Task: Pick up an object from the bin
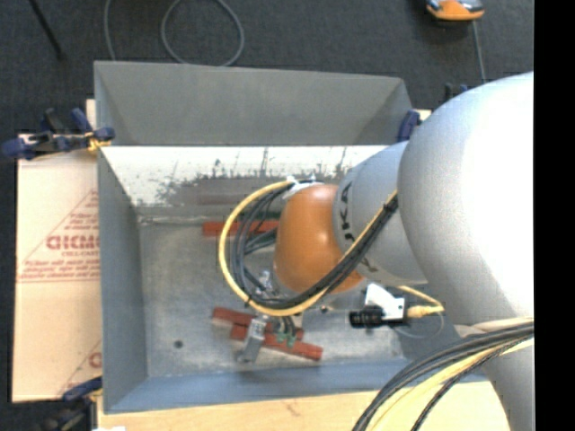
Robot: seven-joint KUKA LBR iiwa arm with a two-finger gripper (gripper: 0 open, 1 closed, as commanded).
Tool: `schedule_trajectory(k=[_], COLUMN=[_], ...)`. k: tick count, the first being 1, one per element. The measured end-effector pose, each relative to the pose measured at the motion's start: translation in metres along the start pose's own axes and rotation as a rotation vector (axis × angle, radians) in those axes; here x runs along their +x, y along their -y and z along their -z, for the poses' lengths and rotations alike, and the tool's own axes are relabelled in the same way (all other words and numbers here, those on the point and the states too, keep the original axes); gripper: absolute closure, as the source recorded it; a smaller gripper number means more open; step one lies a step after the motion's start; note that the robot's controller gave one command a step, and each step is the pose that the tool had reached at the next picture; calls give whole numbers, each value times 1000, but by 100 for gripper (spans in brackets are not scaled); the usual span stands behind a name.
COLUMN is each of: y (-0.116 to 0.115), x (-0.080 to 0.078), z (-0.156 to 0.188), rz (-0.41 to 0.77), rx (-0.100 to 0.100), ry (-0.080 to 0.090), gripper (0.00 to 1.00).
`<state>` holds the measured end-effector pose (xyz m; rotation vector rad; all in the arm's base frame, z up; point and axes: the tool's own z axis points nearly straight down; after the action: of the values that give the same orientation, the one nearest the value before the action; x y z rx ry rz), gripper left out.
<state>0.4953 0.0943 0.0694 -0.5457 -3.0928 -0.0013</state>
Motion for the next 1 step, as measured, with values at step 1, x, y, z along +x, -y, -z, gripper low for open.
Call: schedule_trajectory(k=[1], y=[0], x=[-1], z=[0], rz=[1], rx=[0], ry=[1], gripper=[0])
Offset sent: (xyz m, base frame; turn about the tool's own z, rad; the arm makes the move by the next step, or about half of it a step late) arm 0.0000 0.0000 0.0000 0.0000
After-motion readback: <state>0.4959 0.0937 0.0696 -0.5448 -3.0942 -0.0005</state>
